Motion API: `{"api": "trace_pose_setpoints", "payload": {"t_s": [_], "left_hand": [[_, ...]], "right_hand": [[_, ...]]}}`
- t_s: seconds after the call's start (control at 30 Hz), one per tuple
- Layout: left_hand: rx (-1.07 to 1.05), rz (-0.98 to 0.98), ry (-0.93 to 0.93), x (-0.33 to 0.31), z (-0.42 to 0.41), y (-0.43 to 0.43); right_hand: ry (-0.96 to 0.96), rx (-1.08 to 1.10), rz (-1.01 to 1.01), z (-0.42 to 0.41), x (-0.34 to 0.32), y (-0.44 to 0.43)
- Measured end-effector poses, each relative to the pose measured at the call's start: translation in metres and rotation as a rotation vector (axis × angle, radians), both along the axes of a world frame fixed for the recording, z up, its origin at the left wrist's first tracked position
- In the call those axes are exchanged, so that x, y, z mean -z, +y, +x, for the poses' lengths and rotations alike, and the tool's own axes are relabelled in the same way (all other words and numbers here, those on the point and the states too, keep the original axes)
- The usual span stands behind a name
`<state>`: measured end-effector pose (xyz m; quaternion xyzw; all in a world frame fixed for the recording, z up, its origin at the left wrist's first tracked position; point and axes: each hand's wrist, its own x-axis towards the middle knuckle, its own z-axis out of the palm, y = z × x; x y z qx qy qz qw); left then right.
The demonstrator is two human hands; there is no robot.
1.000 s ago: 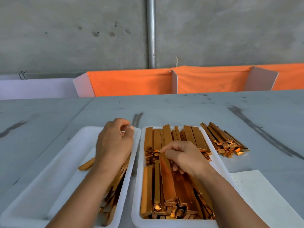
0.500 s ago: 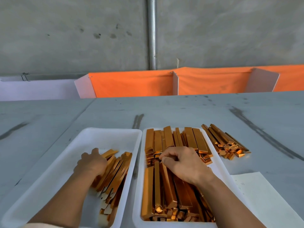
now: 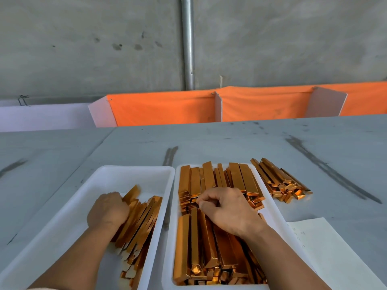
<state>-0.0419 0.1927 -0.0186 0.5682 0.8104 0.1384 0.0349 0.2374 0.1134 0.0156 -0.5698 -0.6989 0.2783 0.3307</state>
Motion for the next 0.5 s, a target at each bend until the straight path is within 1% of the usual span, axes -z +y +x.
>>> {"api": "trace_pose_setpoints", "payload": {"t_s": [0.1,0.17,0.2,0.27,0.3,0.33,0.43,0.5], "left_hand": [[0.008,0.236,-0.120,-0.021,0.005,-0.005],[0.045,0.347,-0.203,-0.037,0.010,-0.008],[0.083,0.380,-0.314,-0.046,0.014,-0.011],[0.197,0.387,-0.674,-0.067,0.029,-0.020],[0.263,0.357,-0.812,-0.075,0.038,-0.026],[0.348,0.308,-0.859,-0.082,0.048,-0.034],[0.603,0.187,-0.806,-0.090,0.078,-0.052],[0.682,0.149,-0.786,-0.088,0.096,-0.059]], "right_hand": [[0.029,0.018,0.025,0.001,0.001,0.001],[0.036,0.039,0.045,0.001,0.000,0.002],[0.047,0.050,0.058,0.001,0.000,0.002],[0.096,0.067,0.097,0.001,-0.001,0.002],[0.127,0.073,0.125,0.001,-0.001,0.002],[0.163,0.082,0.152,0.001,-0.003,0.002],[0.335,0.142,0.172,0.000,-0.007,0.001],[0.470,0.183,0.136,0.002,-0.011,0.000]]}}
